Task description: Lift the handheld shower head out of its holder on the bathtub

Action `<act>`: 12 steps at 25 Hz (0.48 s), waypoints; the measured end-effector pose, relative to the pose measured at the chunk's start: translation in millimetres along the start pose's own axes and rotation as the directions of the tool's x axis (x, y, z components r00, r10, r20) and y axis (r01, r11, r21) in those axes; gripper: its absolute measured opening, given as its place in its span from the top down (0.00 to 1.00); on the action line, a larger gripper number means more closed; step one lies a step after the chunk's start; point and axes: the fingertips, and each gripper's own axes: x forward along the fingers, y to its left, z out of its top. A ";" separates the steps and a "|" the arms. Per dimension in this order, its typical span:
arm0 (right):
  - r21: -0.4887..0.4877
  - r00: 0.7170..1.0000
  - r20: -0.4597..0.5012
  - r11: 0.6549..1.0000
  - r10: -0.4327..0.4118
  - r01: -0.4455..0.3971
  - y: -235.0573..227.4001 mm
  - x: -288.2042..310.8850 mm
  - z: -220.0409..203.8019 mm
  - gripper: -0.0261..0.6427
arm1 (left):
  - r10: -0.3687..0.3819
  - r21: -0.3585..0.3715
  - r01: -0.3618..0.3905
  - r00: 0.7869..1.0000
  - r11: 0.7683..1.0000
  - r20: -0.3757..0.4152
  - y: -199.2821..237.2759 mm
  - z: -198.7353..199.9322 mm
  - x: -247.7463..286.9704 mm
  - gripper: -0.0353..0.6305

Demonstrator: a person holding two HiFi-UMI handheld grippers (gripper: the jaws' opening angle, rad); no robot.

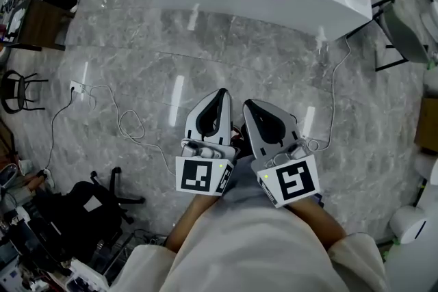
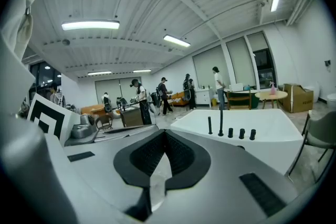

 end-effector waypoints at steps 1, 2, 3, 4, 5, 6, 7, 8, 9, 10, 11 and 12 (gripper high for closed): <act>0.002 1.000 -0.016 1.000 -0.003 0.003 -5.7 4.9 -0.1 0.93 | -0.006 0.008 0.006 1.000 1.000 -0.001 -1.7 1.9 7.0 0.94; -0.002 0.999 -0.041 1.000 -0.006 0.006 -11.0 9.7 -1.0 0.93 | -0.012 0.012 0.012 1.000 1.000 -0.002 -3.2 3.6 14.0 0.94; -0.009 0.998 -0.066 1.000 -0.008 0.007 -16.2 14.2 -1.8 0.93 | -0.018 0.014 0.018 1.000 1.000 -0.004 -4.8 4.9 21.2 0.94; -0.015 0.997 -0.081 1.000 -0.009 0.008 -22.0 18.5 -1.5 0.93 | -0.024 0.013 0.024 1.000 1.000 -0.007 -6.5 5.2 28.9 0.94; -0.018 0.996 -0.086 1.000 -0.009 0.008 -28.5 22.5 0.1 0.93 | -0.029 0.011 0.029 1.000 1.000 -0.012 -8.4 4.7 37.1 0.94; -0.019 0.996 -0.087 1.000 -0.008 0.006 -35.4 26.2 2.2 0.93 | -0.032 0.009 0.032 0.999 0.999 -0.018 -10.4 3.7 45.4 0.94; -0.017 0.996 -0.088 1.000 -0.003 0.001 -41.9 30.0 4.0 0.93 | -0.032 0.010 0.032 0.999 0.999 -0.023 -12.3 2.8 53.4 0.94; -0.014 0.996 -0.090 1.000 0.005 -0.006 -47.8 33.8 5.1 0.93 | -0.028 0.019 0.029 0.999 0.999 -0.026 -14.3 1.9 60.8 0.94; -0.010 0.996 -0.091 1.000 0.014 -0.015 -53.4 37.3 6.1 0.93 | -0.023 0.033 0.024 0.999 0.999 -0.030 -16.4 1.2 67.7 0.94; -0.004 0.996 -0.087 1.000 0.020 -0.020 -59.3 40.3 7.5 0.93 | -0.020 0.048 0.021 0.999 0.999 -0.033 -18.6 0.4 74.2 0.94; 0.002 0.997 -0.078 1.000 0.024 -0.024 -65.7 42.6 9.2 0.93 | -0.017 0.055 0.019 0.999 0.998 -0.036 -20.7 -0.7 80.4 0.94; 0.006 0.997 -0.070 1.000 0.026 -0.026 -72.4 44.4 10.7 0.93 | -0.014 0.054 0.016 0.999 0.998 -0.042 -22.6 -2.3 86.4 0.94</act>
